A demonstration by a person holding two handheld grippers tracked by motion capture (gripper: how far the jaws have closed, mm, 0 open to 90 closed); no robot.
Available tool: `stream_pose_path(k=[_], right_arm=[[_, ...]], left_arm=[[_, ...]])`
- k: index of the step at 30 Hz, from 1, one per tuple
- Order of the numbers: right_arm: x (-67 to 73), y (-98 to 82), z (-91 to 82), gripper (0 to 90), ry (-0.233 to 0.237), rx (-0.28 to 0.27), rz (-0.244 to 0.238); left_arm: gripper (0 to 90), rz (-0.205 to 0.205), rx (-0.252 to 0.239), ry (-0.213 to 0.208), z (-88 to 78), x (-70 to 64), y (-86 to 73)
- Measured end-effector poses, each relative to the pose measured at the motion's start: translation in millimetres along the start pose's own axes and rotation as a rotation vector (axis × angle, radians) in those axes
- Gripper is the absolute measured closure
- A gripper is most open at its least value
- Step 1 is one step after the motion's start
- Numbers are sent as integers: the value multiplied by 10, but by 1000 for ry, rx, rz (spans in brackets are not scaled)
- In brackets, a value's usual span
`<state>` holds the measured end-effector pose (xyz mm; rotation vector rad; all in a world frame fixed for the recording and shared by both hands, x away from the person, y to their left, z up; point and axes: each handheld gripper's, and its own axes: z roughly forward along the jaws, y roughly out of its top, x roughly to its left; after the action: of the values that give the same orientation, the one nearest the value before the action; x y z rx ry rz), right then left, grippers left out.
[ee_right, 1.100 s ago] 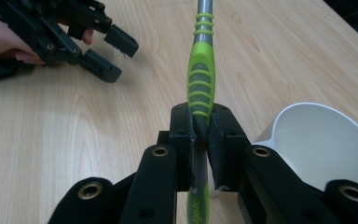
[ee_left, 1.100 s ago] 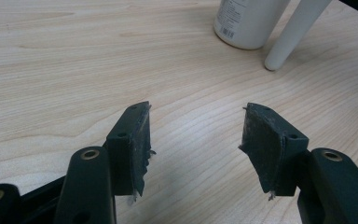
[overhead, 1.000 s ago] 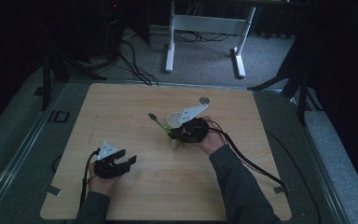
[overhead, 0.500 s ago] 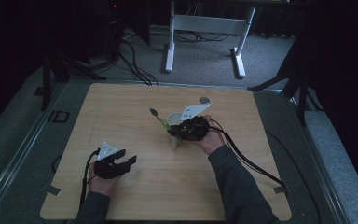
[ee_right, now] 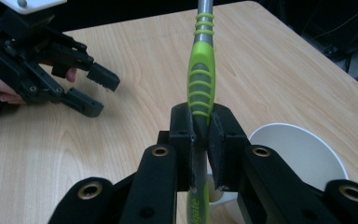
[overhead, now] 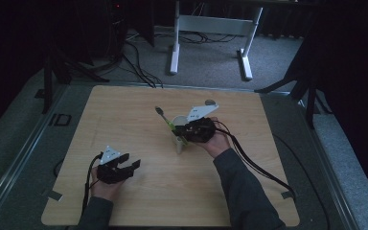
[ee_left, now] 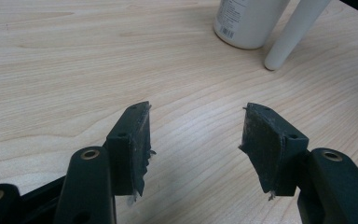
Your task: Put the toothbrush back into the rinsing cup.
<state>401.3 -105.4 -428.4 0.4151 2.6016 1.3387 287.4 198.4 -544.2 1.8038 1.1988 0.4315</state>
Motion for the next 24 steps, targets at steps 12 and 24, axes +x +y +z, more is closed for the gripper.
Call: stream_pose_path(k=[12, 24], right_arm=[[-5, 7, -8, 804, 4, -28, 15], [-9, 6, -8, 804, 2, -64, 31]], left_arm=[[429, 0, 0, 0, -1, 1, 0], [429, -1, -1, -1, -2, 1, 0]])
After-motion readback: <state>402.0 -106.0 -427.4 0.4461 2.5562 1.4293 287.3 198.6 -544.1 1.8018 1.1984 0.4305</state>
